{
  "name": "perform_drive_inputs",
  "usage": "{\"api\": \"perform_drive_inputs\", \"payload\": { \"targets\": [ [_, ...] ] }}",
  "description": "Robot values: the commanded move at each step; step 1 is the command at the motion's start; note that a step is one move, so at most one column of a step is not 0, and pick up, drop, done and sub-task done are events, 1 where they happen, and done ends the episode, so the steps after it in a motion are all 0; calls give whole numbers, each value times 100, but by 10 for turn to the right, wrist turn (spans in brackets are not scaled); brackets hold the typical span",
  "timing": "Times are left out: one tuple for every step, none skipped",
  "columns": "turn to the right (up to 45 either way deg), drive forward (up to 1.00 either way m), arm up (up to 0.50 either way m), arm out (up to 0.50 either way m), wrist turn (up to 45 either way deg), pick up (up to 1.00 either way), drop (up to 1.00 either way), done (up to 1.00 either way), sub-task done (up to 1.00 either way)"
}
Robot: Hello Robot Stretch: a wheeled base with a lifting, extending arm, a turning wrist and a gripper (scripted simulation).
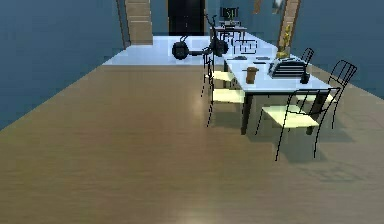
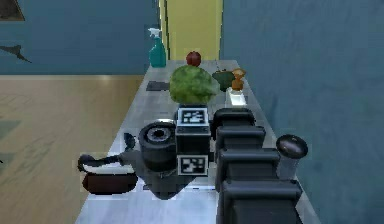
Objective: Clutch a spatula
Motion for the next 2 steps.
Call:
{"api": "perform_drive_inputs", "payload": {
  "targets": [
    [0,0,0,0,450,0,0,0,0],
    [0,0,0,0,300,0,0,0,0]
  ]
}}
